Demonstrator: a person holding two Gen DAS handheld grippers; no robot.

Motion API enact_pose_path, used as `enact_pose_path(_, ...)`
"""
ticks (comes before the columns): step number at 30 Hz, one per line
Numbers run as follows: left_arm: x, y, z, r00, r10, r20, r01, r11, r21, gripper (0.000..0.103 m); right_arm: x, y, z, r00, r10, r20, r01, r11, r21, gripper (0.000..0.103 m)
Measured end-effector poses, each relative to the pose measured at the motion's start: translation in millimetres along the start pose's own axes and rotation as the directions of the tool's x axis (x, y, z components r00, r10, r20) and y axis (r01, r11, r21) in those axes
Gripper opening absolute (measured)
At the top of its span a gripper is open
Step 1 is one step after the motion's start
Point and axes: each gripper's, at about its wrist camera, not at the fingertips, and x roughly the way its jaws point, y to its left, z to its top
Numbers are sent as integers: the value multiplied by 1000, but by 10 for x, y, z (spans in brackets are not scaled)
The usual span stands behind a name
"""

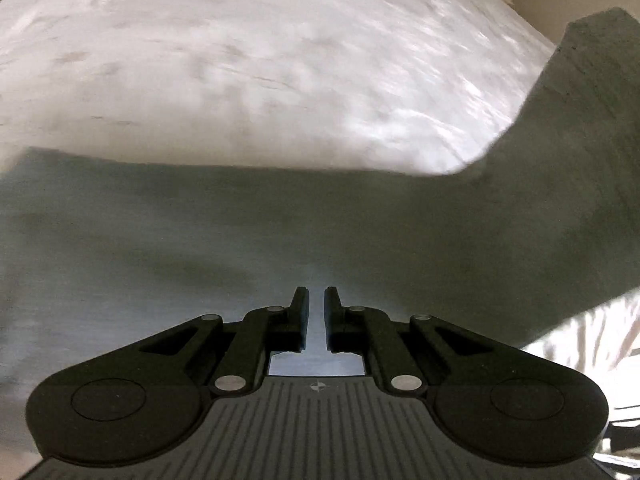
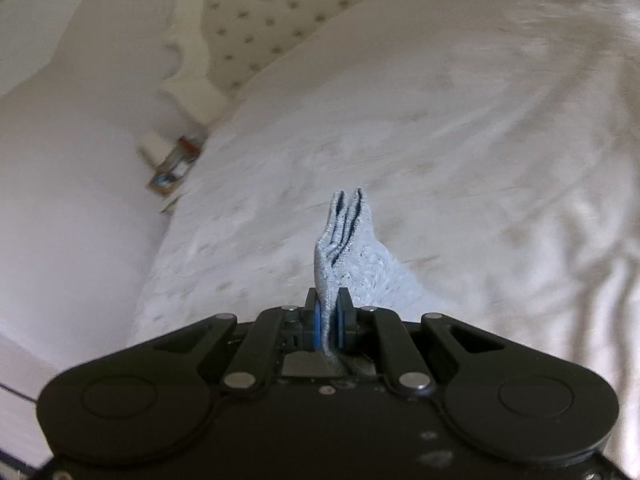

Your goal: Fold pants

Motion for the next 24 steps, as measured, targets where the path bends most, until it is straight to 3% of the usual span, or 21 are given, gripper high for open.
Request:
enact_pose_path(4,-210,673,-10,998,64,17,-63,996,-59,8,383,613,-404,995,79,-52,-80,997,-12,10)
enact_pose_path(8,-391,1243,-46,993,117,14,-114,985,-128,8,997,1048,-964,985,99,-141,-104,994,-27,10)
enact_pose_path(11,-487,1494,-94,990,144,9,-141,980,-140,8,1468,1246,-1402,977,45,-209,-62,996,-72,11)
enact_pose_path(14,-591,1645,-133,988,152,16,-148,979,-140,8,1859,1343,-1759,957,-41,-288,3,991,-132,23)
enact_pose_path(17,-677,1705,-119,989,142,44,-134,980,-148,8,1885,1393,-1870,951,-65,-302,12,985,-174,34)
enact_pose_path(20,-658,1630,-36,991,116,69,-105,985,-137,8,1644,1369,-1777,968,-27,-249,-16,985,-170,44)
enact_pose_path(22,-640,1508,-16,994,84,75,-75,991,-110,8,1537,1280,-1658,976,-66,-205,31,985,-170,44)
enact_pose_path(24,-573,1364,-16,997,50,66,-45,996,-76,8,1415,1054,-1584,974,-138,-177,111,982,-155,36)
